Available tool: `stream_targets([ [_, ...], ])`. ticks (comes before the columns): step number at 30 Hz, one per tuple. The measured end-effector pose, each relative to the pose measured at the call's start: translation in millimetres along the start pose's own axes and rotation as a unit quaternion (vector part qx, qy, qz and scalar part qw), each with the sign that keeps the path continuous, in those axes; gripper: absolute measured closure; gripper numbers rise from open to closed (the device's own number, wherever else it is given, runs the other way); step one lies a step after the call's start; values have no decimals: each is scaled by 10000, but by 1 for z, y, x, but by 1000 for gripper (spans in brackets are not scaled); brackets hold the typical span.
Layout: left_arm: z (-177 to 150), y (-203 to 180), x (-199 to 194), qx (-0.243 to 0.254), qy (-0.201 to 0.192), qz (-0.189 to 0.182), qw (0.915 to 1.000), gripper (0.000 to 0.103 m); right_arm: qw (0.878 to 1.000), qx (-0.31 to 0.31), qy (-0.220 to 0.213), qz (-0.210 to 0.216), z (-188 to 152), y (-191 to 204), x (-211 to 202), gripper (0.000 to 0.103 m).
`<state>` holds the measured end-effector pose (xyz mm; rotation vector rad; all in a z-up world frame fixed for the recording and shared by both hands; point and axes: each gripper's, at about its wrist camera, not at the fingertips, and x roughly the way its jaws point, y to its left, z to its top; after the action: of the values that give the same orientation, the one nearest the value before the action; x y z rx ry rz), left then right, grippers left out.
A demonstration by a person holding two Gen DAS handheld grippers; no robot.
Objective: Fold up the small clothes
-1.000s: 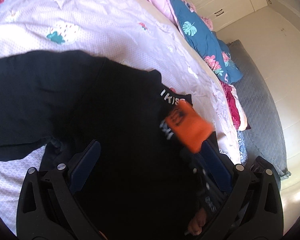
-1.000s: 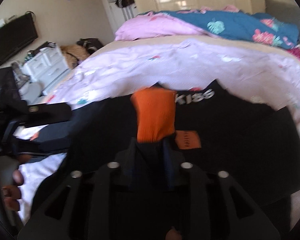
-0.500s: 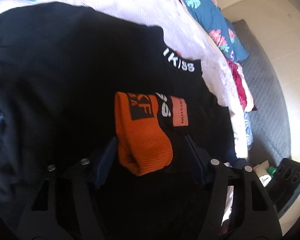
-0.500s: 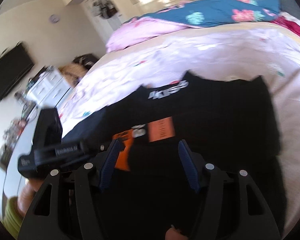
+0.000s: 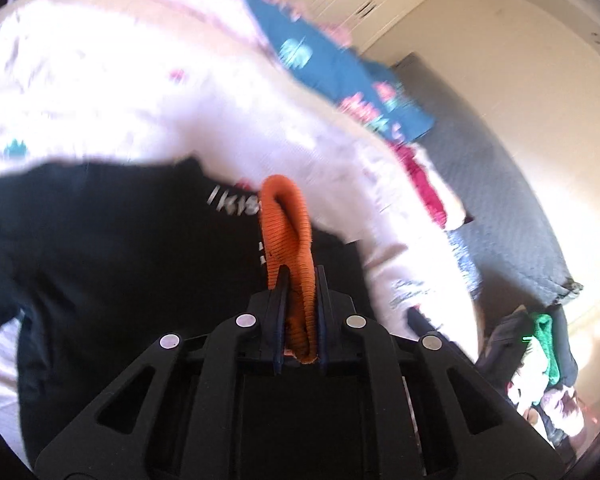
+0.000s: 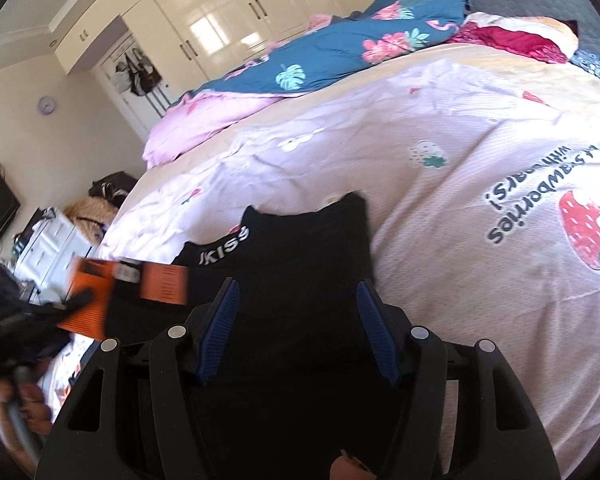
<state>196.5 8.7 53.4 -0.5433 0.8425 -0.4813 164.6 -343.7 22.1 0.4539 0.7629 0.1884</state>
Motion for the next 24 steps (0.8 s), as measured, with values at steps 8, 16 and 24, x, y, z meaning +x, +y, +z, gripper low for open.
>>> stream_targets([
  [8, -6, 14, -21, 86, -191, 577, 9981, 98, 9998, -82, 127, -143, -4, 2, 9, 43],
  [16, -17, 59, -7, -263, 111, 1152, 9929, 95, 9952, -722, 558, -357, -15, 31, 40, 43],
  [24, -21, 71, -11, -46, 44, 1738, 9848, 83, 9810, -1367, 1162, -738, -36, 49, 80, 43],
])
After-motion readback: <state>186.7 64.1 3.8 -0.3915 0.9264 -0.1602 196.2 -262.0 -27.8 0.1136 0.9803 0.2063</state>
